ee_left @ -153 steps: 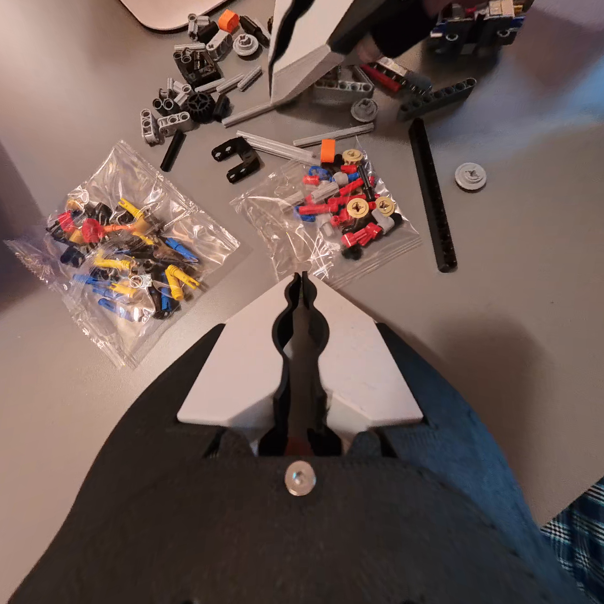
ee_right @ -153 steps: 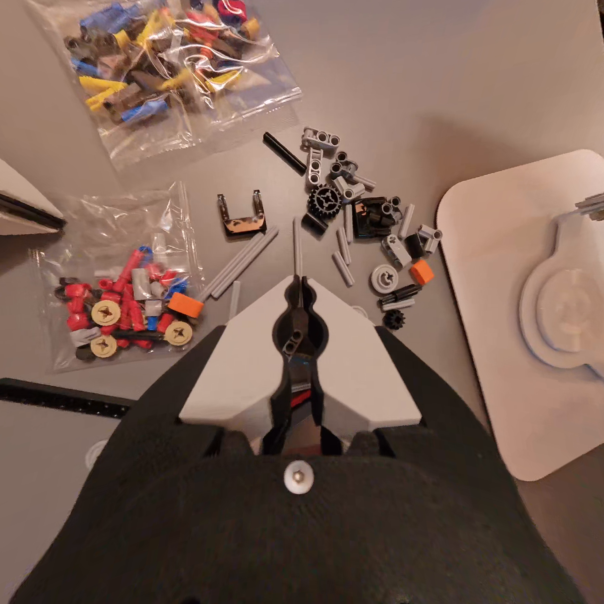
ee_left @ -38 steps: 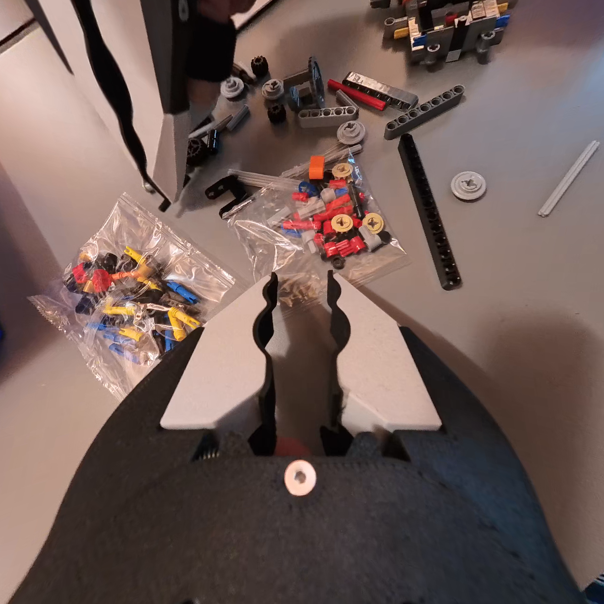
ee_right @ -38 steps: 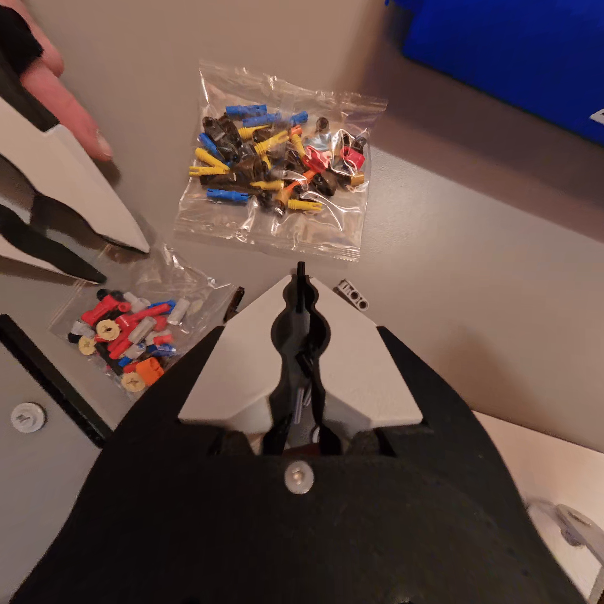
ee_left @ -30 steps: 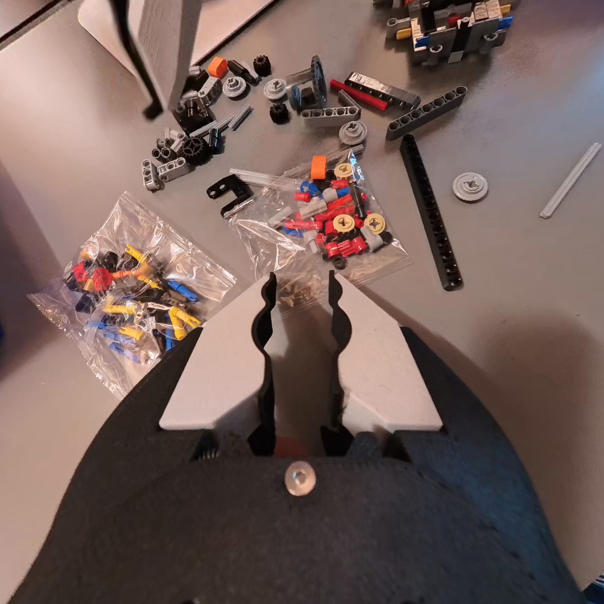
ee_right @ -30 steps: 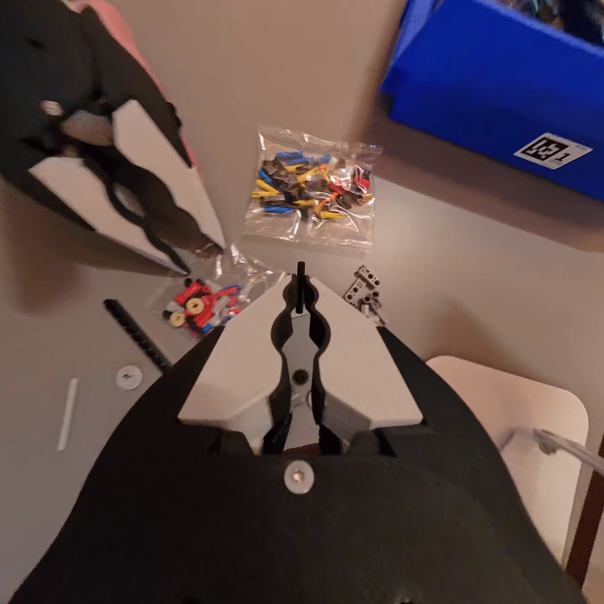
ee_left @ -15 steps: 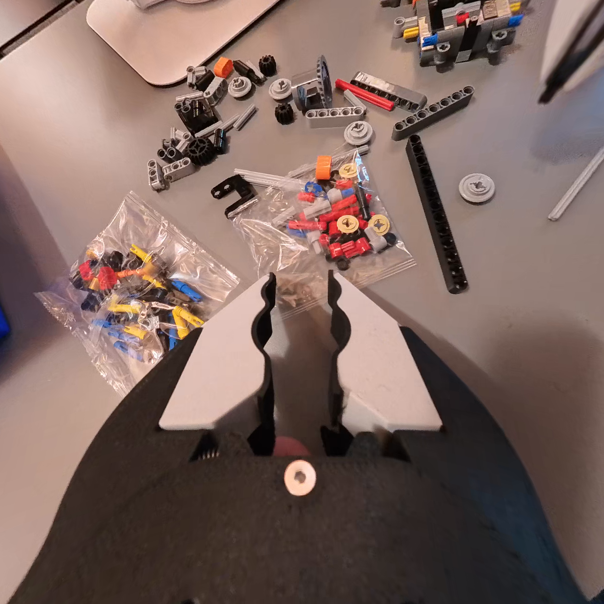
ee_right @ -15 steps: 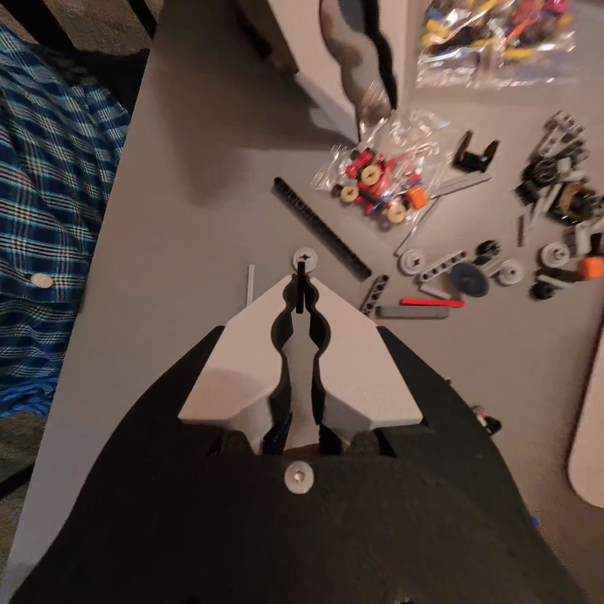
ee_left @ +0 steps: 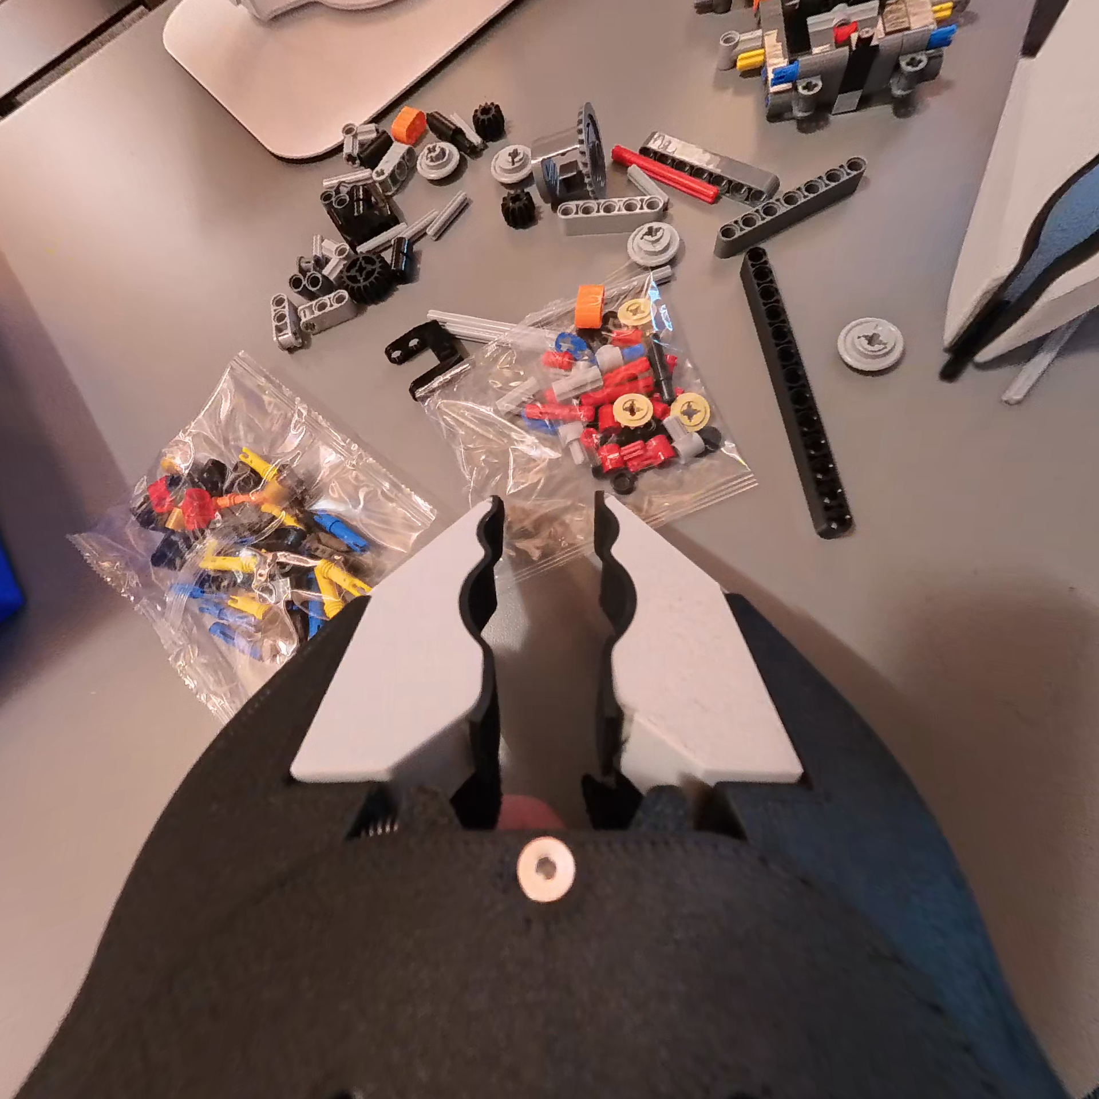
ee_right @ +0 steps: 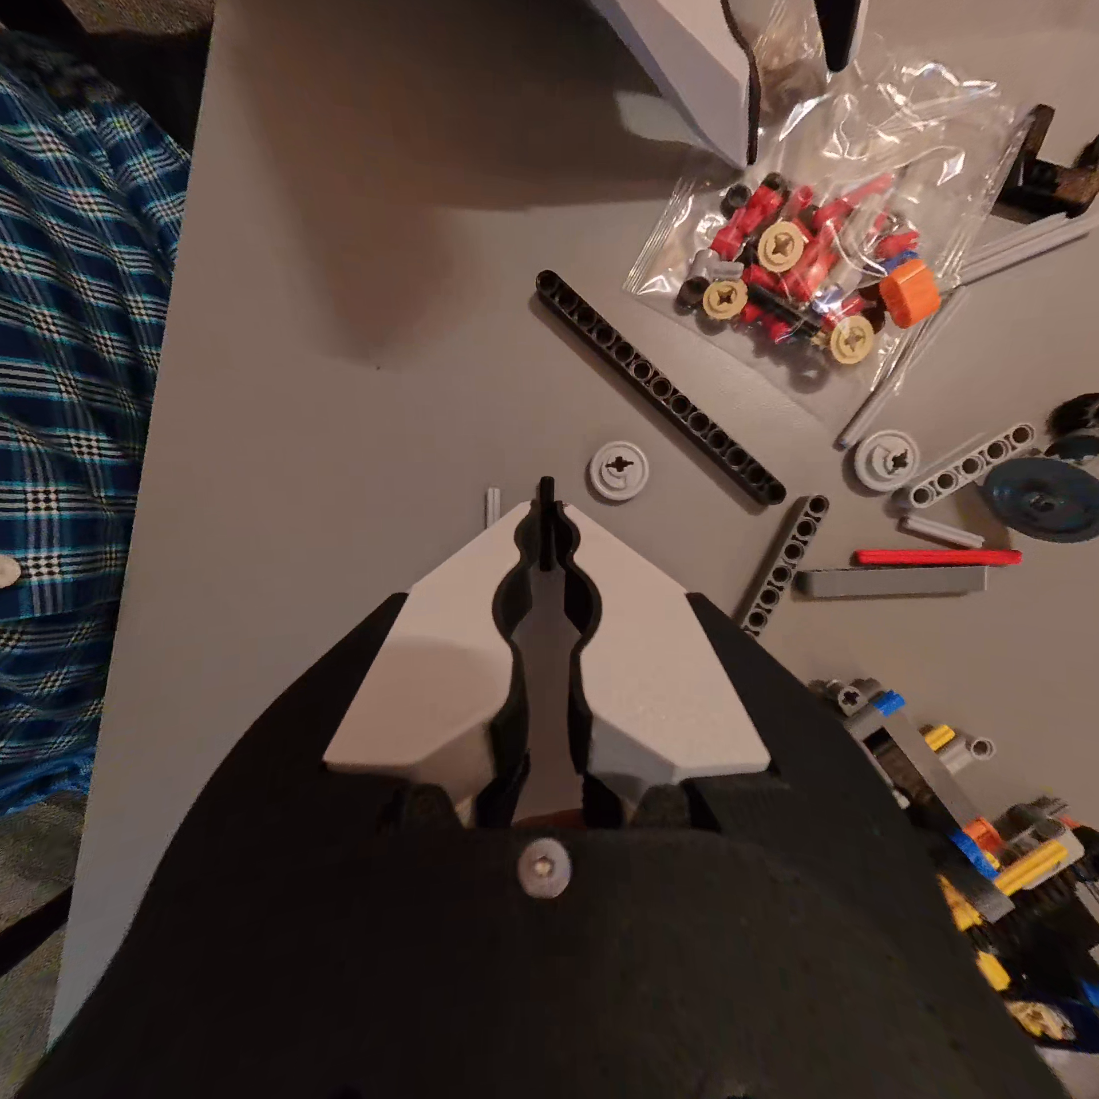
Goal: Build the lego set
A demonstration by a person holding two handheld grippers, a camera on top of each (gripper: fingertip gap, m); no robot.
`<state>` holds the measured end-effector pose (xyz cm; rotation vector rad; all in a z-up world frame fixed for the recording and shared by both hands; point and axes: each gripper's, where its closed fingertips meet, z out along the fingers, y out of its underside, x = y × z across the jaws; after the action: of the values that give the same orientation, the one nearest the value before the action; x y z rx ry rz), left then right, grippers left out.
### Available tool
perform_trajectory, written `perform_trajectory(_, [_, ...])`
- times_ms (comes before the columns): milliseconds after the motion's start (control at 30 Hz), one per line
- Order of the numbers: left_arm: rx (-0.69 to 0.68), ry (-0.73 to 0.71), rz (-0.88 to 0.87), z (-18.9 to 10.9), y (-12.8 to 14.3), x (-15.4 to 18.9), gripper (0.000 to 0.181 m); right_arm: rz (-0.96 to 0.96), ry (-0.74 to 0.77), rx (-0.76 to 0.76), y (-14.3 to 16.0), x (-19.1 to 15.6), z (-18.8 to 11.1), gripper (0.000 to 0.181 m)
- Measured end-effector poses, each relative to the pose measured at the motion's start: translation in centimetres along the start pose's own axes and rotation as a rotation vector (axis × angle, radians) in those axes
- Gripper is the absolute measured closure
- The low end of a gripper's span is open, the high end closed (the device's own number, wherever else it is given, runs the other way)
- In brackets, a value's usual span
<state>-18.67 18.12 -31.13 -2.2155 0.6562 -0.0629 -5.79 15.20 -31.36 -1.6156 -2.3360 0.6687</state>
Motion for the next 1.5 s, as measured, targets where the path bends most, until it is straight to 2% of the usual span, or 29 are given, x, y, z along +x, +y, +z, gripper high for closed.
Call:
perform_trajectory(267, [0.0,0.01,-0.005,0.0,0.1,0.0,0.154,0.005,0.019,-0.002,-0.2,0.3,-0.7,0.165])
perform_trajectory(367, [0.0,0.012,-0.006,-0.1,0.1,0.0,0.154,0.007,0.021,0.01,-0.3,0.5,-1.3,0.168])
perform_trajectory(467, [0.0,0.012,-0.007,-0.1,0.1,0.0,0.154,0.01,0.036,0.049,-0.9,0.9,-2.3,0.18])
perform_trajectory(600, [0.0,0.012,-0.006,-0.1,0.1,0.0,0.154,0.004,0.036,0.042,-0.8,1.2,-3.0,0.181])
perform_trajectory(733, [0.0,0.011,-0.006,-0.1,0.1,0.0,0.154,0.019,0.149,0.114,-2.8,4.5,-5.4,0.181])
perform_trajectory(833, [-0.001,0.012,-0.008,-0.1,0.1,0.0,0.154,-0.014,0.283,0.118,-4.9,9.0,-6.4,0.18])
perform_trajectory(967, [0.0,0.009,-0.005,-0.1,0.1,0.1,0.154,-0.049,0.341,0.026,-6.1,14.7,-4.4,0.173])
perform_trajectory(1100, [0.0,0.011,-0.006,-0.1,0.1,0.1,0.154,-0.031,0.296,-0.093,-5.2,17.9,-1.4,0.176])
perform_trajectory(1267, [0.0,0.02,-0.008,-0.1,0.1,0.2,0.154,0.007,0.252,-0.169,-3.7,19.1,0.4,0.173])
perform_trajectory(1500, [0.0,0.029,-0.006,-0.1,0.1,0.4,0.154,0.042,0.166,-0.132,-4.1,18.7,1.0,0.181])
